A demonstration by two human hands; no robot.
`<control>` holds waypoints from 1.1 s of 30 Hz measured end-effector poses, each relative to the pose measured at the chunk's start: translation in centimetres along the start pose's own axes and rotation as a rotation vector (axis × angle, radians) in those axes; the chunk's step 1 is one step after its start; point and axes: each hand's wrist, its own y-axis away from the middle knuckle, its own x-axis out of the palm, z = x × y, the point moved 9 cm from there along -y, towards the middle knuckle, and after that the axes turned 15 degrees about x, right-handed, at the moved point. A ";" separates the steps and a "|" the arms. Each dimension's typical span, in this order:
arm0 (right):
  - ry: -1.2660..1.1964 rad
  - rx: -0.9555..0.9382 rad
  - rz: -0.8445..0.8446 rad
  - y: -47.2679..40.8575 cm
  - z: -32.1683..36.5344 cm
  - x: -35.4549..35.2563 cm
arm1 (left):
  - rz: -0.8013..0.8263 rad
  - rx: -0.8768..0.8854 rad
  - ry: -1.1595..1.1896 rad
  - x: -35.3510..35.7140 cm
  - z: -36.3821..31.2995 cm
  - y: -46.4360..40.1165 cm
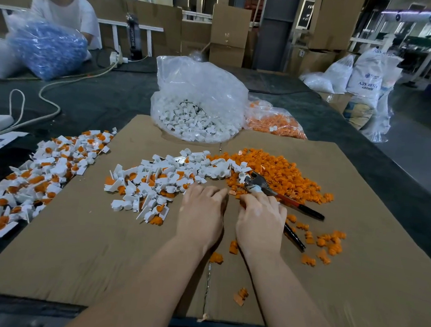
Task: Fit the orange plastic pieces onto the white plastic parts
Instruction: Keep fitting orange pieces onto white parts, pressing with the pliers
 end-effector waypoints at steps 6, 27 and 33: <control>-0.010 -0.045 0.052 0.0 0.4 0.3 | -0.041 -0.041 0.043 -0.6 0.2 0.3; -0.539 -0.028 0.178 -0.1 0.2 -1.1 | -0.186 -0.347 0.745 -0.9 2.9 1.5; -0.473 -0.031 0.196 -0.2 0.2 -0.5 | -0.175 -0.359 0.867 -0.2 3.3 1.6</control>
